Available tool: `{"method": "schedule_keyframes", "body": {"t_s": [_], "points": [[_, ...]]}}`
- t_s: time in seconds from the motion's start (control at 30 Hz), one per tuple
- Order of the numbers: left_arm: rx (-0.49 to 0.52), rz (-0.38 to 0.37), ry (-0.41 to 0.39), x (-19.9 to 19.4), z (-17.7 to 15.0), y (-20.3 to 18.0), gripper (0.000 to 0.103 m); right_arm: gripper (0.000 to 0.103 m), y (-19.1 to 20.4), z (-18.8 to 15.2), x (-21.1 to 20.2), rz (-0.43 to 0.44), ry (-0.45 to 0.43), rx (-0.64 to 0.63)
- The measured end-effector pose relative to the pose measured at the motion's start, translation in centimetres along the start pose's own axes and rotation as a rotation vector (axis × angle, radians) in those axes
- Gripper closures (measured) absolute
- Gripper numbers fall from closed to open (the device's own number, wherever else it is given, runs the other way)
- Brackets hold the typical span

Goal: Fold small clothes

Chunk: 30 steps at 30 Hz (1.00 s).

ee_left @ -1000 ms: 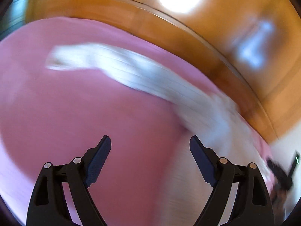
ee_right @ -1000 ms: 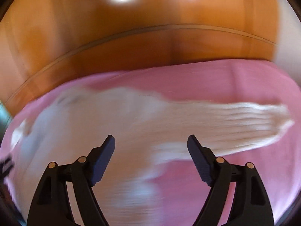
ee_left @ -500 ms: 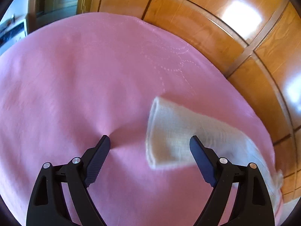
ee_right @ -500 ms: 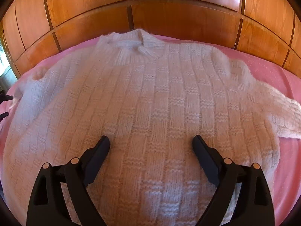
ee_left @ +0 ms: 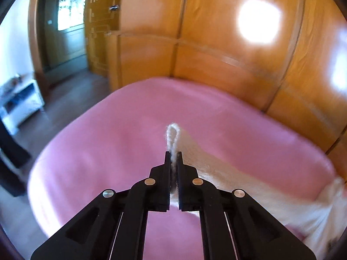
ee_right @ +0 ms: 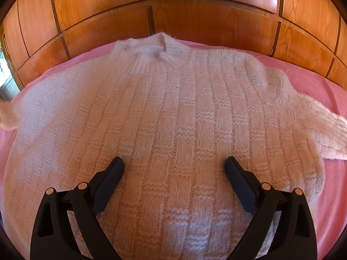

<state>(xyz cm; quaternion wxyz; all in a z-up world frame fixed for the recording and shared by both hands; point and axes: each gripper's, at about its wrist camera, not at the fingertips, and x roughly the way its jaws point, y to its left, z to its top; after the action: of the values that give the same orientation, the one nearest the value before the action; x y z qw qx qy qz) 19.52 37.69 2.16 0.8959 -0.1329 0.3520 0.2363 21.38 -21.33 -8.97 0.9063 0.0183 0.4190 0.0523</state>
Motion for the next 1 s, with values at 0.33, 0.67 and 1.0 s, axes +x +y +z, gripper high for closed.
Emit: {"method": "schedule_keyframes", "body": {"t_s": [0.33,0.67,1.0], "points": [[0.248,0.177,0.224,-0.6,-9.0,1.7,0.095,0.009,-0.1,0.3,-0.1,-0.002,-0.001,0.000],[0.208,-0.184,0.048,-4.8,-0.9,-7.3,0.042,0.008,-0.2,0.3,-0.1,-0.002,-0.004,0.001],[0.435,-0.523,0.306,3.0,-4.8,-22.1,0.042,0.007,-0.4,0.3,0.0,0.010,-0.004,0.005]]}}
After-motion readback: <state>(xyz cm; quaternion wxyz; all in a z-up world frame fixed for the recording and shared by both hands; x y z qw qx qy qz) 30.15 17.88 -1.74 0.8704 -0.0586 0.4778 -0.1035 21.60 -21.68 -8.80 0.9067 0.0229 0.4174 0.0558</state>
